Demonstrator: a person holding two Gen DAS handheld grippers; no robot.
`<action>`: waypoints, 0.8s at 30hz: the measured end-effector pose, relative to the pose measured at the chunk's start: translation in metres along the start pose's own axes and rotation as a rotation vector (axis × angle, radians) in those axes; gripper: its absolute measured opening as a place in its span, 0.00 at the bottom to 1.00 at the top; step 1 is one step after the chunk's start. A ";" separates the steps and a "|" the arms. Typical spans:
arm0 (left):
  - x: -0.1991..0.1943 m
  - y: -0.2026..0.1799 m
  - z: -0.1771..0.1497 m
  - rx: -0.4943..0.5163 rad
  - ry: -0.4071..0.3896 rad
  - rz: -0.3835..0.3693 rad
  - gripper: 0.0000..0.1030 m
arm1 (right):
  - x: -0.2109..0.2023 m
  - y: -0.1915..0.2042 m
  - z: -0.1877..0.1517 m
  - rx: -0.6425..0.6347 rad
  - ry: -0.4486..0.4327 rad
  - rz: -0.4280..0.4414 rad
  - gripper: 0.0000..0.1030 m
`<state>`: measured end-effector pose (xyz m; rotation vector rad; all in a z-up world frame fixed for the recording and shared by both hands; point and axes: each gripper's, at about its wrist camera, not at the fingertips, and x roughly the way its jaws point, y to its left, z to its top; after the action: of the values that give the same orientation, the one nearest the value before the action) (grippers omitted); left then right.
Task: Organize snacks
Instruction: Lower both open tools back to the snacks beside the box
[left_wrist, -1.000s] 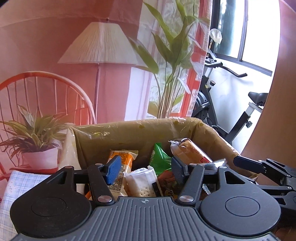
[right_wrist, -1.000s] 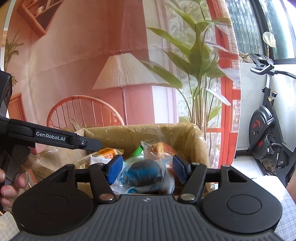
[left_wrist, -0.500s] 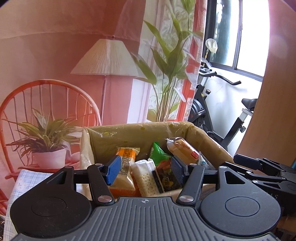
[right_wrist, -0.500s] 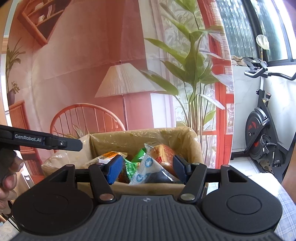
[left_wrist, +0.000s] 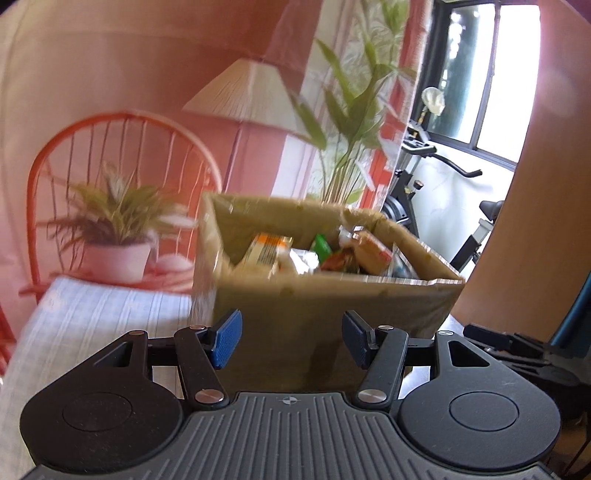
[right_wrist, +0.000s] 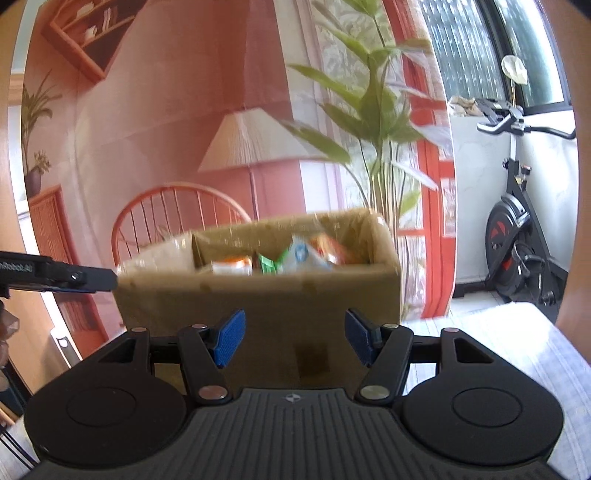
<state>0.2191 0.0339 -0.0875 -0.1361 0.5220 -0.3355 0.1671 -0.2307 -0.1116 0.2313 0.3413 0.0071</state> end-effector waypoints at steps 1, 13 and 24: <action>0.001 0.002 -0.005 -0.011 0.009 0.002 0.61 | 0.001 -0.001 -0.006 0.002 0.016 -0.004 0.61; 0.021 0.025 -0.051 -0.073 0.115 0.080 0.60 | 0.022 -0.022 -0.078 0.003 0.214 -0.036 0.61; 0.027 0.036 -0.084 -0.156 0.191 0.120 0.60 | 0.041 -0.026 -0.117 -0.020 0.333 -0.025 0.61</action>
<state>0.2082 0.0550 -0.1797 -0.2242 0.7426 -0.1907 0.1661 -0.2277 -0.2387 0.2057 0.6758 0.0245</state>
